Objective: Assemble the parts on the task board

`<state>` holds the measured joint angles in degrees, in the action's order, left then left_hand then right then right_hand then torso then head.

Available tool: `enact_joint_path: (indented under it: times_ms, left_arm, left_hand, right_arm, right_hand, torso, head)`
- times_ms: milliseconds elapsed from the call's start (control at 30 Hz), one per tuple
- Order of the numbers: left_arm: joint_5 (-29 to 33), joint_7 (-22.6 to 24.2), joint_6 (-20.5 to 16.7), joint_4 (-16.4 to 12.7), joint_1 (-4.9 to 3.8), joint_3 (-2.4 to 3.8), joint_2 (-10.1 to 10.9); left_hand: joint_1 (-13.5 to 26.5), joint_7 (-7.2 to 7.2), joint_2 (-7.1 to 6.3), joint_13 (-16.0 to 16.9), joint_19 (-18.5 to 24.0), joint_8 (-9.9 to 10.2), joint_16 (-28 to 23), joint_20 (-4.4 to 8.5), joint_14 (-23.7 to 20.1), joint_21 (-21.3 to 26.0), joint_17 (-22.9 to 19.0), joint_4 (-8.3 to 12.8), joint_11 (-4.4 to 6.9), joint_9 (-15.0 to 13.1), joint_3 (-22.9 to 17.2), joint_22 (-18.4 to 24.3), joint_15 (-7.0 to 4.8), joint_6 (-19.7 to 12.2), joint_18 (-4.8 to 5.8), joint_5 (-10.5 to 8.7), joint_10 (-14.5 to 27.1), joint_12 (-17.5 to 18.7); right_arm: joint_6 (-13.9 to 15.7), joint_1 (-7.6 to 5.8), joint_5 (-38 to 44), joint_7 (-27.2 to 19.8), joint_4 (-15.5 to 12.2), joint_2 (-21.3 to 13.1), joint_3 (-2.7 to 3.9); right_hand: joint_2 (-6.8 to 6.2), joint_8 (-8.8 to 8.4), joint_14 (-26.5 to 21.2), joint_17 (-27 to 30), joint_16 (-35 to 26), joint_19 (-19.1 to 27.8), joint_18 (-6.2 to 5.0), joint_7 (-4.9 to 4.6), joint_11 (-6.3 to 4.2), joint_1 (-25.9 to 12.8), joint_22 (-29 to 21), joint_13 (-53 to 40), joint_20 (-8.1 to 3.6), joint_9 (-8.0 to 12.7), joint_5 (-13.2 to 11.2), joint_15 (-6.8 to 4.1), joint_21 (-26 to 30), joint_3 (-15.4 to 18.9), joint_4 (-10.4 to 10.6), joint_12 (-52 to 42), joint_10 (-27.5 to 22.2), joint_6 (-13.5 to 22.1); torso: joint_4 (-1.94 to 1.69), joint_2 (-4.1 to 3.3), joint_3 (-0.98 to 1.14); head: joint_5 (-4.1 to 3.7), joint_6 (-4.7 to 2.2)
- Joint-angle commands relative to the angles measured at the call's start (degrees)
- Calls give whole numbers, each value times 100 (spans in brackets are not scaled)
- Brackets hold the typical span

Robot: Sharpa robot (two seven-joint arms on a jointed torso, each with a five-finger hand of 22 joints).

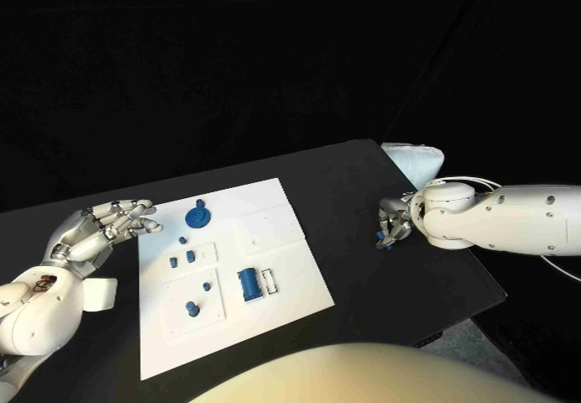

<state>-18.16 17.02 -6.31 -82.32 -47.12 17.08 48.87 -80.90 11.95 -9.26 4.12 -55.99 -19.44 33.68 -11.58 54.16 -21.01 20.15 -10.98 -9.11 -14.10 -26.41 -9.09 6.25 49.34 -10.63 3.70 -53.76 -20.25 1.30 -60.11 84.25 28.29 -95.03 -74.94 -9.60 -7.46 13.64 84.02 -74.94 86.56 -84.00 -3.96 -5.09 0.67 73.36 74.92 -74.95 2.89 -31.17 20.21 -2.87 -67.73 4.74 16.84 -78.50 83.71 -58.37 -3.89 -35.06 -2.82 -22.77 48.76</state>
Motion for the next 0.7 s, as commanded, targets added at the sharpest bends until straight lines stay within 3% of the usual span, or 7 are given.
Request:
enact_joint_path:
  times_ms: [33, 133, 200, 367, 567, 700]
  left_arm:
    - [30, 43, 24, -22, 2, 2, 4]
    - [30, 42, 24, -24, 2, 2, 8]
    - [30, 41, 24, -24, 2, 2, 10]
    - [30, 40, 25, -26, 3, 2, 14]
    - [30, 37, 23, -28, 5, 2, 21]
    - [29, 34, 21, -29, 6, 2, 23]
  left_hand:
    - [7, 25, 22, 8, -4, -34, 36, -37, -44, 21, 6, -2, -3, 9, 28, 6, -14, -26, 23, 8, 30, -33]
    - [7, 25, 22, 8, -4, -34, 36, -37, -44, 21, 6, -2, -3, 9, 28, 6, -14, -26, 23, 8, 30, -33]
    - [7, 25, 22, 8, -4, -34, 36, -37, -44, 21, 6, -2, -3, 9, 28, 6, -14, -26, 23, 8, 30, -33]
    - [0, 25, 28, 8, -8, -37, 38, -36, -47, 26, 10, 0, -3, 11, 25, 9, -15, -25, 22, 9, 31, -36]
    - [0, 25, 28, 8, -8, -37, 38, -36, -47, 26, 10, 0, -3, 11, 25, 9, -15, -25, 22, 9, 31, -36]
    - [0, 25, 28, 8, -8, -37, 38, -36, -47, 26, 10, 0, -3, 11, 25, 9, -15, -25, 22, 9, 31, -36]
  right_arm:
    - [39, 55, 45, 30, 50, 55, -4]
    - [41, 78, 51, 28, 84, 87, -4]
    - [33, 94, 55, 24, 124, 116, -4]
    - [-5, 138, 63, 18, 230, 182, -3]
    - [-43, 217, 90, 14, 329, 221, -3]
    - [-62, 244, 76, -7, 343, 235, -3]
  right_hand:
    - [80, -20, 504, -1164, 43, -357, 68, -8, 0, 135, 896, -831, -41, 43, 49, -43, -58, -70, -23, -43, 77, -57]
    - [76, -44, 503, -1171, 47, -357, 71, -12, 2, 324, 914, -840, -43, 83, -18, -43, -81, -147, -32, -54, 81, -66]
    - [81, -74, 504, -1182, 54, -354, 73, -17, 5, 477, 930, -842, -42, 134, -235, -40, -92, -297, -20, -52, 78, -88]
    - [37, -120, 509, -1204, 68, -353, 79, -17, 4, 662, 961, -850, -41, 217, -425, -39, -139, -609, -20, -59, 80, -131]
    - [13, -128, 510, -1206, 70, -351, 77, -20, 6, 661, 961, -847, -40, 229, -430, -38, -128, -640, -18, -53, 77, -132]
    - [-80, -170, 511, -1216, 74, -349, 78, -19, 5, 832, 983, -846, -45, 307, -268, -41, -150, -990, -30, -45, 70, -170]
  torso:
    - [0, -1, -1]
    - [-1, 2, -1]
    - [-1, 5, -1]
    - [3, 6, -1]
    - [7, 5, -4]
    - [7, 7, -2]
  head:
    - [24, 14]
    - [40, 20]
    - [40, 28]
    - [64, 51]
    - [67, 64]
    - [65, 71]
